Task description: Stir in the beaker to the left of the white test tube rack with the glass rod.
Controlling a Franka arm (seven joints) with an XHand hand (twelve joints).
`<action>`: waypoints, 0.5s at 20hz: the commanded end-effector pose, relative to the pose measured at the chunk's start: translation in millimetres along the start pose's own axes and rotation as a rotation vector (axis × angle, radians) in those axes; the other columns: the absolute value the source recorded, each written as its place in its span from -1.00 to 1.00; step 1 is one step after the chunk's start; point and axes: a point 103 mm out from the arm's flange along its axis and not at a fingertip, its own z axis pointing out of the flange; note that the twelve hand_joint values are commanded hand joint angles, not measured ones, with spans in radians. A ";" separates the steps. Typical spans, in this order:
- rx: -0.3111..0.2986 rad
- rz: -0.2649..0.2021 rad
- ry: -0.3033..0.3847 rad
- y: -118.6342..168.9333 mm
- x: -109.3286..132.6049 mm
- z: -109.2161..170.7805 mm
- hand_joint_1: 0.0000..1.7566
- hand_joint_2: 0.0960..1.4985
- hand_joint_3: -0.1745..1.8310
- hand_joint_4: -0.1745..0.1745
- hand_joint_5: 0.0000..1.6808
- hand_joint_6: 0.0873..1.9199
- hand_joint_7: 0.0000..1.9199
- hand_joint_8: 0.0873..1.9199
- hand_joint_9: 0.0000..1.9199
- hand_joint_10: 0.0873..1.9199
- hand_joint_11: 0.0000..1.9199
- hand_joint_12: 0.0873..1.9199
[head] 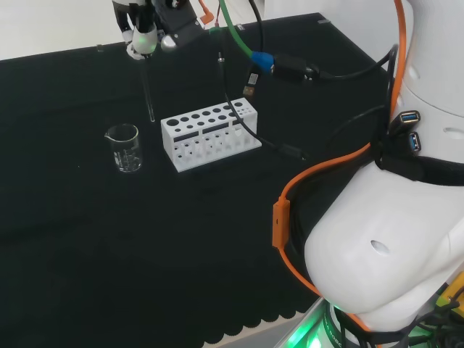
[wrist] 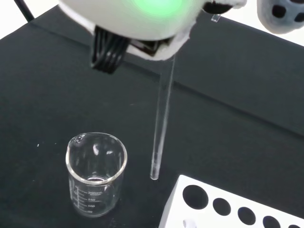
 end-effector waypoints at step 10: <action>0.044 0.008 -0.045 8.5 15.1 -2.7 0.37 -0.27 0.03 -1.00 0.40 -0.09 0.78 -0.74 0.98 -1.00 0.63 -0.23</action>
